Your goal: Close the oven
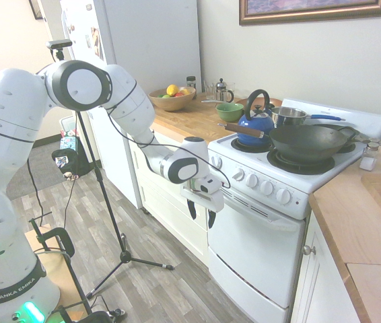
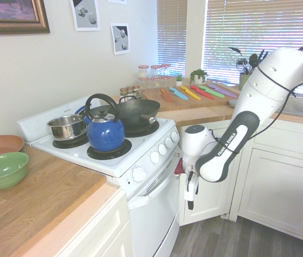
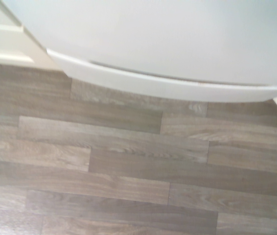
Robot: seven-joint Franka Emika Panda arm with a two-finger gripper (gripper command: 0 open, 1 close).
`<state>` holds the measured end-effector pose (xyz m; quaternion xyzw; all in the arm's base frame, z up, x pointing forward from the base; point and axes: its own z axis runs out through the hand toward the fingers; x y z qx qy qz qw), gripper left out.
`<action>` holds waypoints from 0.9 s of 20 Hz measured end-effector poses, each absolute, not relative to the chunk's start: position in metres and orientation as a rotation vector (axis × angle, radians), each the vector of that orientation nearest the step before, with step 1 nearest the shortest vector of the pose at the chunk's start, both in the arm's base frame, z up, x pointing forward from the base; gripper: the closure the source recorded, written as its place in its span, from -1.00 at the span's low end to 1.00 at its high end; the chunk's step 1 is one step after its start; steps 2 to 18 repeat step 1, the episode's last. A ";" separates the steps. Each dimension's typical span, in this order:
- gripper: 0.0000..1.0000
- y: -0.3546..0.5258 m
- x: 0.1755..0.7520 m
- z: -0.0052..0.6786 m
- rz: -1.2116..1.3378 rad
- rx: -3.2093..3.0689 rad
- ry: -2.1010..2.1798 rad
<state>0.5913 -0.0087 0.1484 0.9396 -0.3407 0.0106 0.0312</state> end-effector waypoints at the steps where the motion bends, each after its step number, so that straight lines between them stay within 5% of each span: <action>1: -1.00 -0.007 0.587 0.166 -0.016 2.895 -1.042; 18: -1.00 -0.007 0.587 0.166 -0.016 2.895 -1.042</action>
